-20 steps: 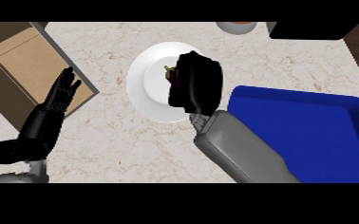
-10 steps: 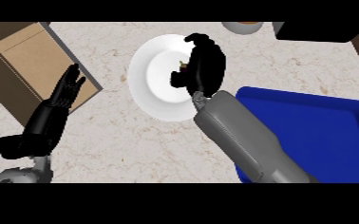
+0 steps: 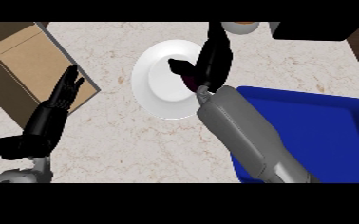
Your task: Pick the eggplant from the tray and place it in the plate
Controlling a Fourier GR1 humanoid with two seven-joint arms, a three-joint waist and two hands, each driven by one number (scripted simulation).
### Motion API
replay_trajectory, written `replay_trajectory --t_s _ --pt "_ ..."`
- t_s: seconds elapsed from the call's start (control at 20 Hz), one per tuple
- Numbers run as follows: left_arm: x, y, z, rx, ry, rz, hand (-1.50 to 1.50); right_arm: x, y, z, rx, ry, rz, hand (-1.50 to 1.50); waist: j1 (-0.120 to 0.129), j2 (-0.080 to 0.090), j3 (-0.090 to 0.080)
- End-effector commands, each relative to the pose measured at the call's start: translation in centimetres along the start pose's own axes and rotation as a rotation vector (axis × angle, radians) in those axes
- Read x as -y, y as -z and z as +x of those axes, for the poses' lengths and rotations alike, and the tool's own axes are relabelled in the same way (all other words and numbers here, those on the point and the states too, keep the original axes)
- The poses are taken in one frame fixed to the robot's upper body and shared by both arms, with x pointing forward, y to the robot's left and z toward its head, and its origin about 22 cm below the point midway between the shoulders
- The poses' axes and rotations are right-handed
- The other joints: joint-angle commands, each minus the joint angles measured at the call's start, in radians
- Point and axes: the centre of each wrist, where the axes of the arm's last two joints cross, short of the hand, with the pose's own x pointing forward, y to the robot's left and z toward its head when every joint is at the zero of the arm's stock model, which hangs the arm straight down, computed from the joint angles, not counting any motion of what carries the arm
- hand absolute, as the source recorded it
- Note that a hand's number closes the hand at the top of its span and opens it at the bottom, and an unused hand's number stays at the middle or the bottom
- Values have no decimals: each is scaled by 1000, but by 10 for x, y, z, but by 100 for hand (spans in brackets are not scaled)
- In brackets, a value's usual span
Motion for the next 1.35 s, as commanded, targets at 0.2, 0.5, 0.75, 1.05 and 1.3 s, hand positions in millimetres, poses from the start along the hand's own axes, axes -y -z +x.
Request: replay_trajectory --t_s 0.2,0.5,0.75,1.05,1.3 --pt "-9 -18 -43 -211 -24 39 0 13 -16 -33 -80 317 -127 -150 -44 14 -23" --pt "-4 -29 -40 -225 -26 57 0 42 -46 -80 -51 335 -79 -150 -70 1 -21" --pt "-11 -22 -41 -201 -34 71 0 67 -63 -107 18 304 11 -150 -78 1 -22" --pt "-10 -31 -47 -195 -29 87 0 91 -72 -141 0 275 41 -150 -73 1 -22" --pt "-12 -27 -44 -215 -31 61 0 95 -68 -166 34 243 -4 -150 -64 5 -21"
